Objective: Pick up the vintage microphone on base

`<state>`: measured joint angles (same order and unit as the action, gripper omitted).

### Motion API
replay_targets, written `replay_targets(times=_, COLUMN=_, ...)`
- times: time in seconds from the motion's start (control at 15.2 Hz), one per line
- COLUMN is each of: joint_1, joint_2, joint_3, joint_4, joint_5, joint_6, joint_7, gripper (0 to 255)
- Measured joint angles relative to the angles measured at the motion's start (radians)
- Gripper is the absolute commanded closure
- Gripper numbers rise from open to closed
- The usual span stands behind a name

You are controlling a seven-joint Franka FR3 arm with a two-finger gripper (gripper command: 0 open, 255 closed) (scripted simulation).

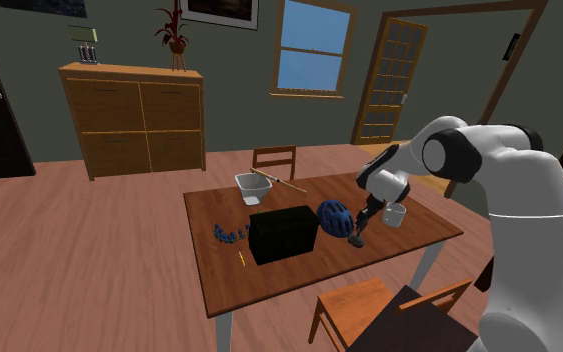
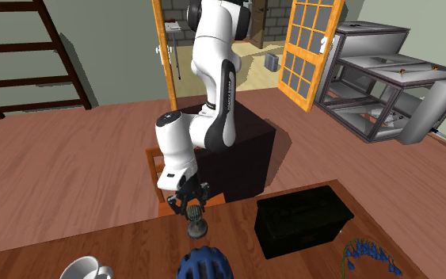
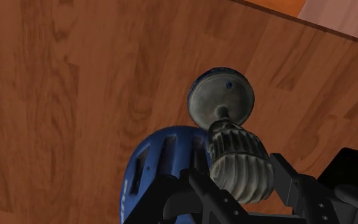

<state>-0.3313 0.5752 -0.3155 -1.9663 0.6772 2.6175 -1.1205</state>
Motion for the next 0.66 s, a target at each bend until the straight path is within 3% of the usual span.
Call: replay_targets(times=0.66, joint_1=0.04, joint_2=-0.096, joint_3=-0.058, joint_4=-0.014, joint_5=-0.079, joint_6=-0.077, joint_7=0.068, gripper=255)
